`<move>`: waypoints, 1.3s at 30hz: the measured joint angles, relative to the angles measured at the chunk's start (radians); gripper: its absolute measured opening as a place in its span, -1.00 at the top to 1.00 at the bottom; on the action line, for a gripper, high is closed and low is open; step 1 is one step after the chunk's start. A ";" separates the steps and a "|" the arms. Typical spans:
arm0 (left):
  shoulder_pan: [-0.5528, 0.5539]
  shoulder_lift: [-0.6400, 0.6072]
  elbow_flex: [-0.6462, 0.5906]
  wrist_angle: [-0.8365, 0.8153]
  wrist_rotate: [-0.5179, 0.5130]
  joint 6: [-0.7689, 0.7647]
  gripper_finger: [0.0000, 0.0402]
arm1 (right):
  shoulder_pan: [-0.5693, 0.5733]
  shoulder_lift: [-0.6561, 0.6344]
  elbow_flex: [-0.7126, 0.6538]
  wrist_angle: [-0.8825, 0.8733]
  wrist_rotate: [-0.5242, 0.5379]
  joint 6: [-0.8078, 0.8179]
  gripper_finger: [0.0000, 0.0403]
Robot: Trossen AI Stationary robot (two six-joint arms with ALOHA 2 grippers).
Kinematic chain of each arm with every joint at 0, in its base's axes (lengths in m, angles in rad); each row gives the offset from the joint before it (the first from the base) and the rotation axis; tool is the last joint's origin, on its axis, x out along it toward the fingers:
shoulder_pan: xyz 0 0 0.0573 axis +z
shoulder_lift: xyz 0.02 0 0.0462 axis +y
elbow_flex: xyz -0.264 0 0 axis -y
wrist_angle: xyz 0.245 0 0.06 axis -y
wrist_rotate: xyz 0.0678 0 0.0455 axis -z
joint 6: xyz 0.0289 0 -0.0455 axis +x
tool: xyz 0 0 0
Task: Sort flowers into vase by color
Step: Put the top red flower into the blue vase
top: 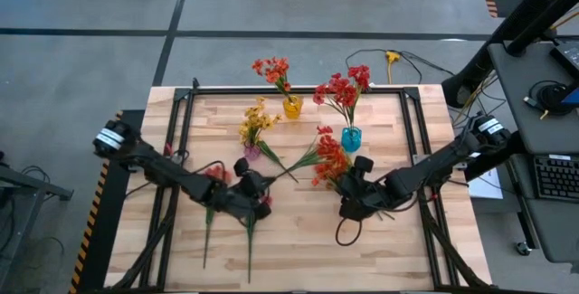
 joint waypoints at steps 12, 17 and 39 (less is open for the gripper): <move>-0.123 -0.116 0.000 0.102 -0.082 0.183 1.00 | 0.038 -0.001 -0.133 0.614 0.017 -0.394 -0.11; -0.158 -0.161 -0.003 0.135 -0.069 0.245 1.00 | 0.036 -0.001 -0.226 0.851 -0.014 -0.512 -0.11; -0.170 0.107 -0.272 1.285 0.041 0.603 1.00 | 0.023 0.145 -0.248 1.652 -0.053 -0.782 -0.11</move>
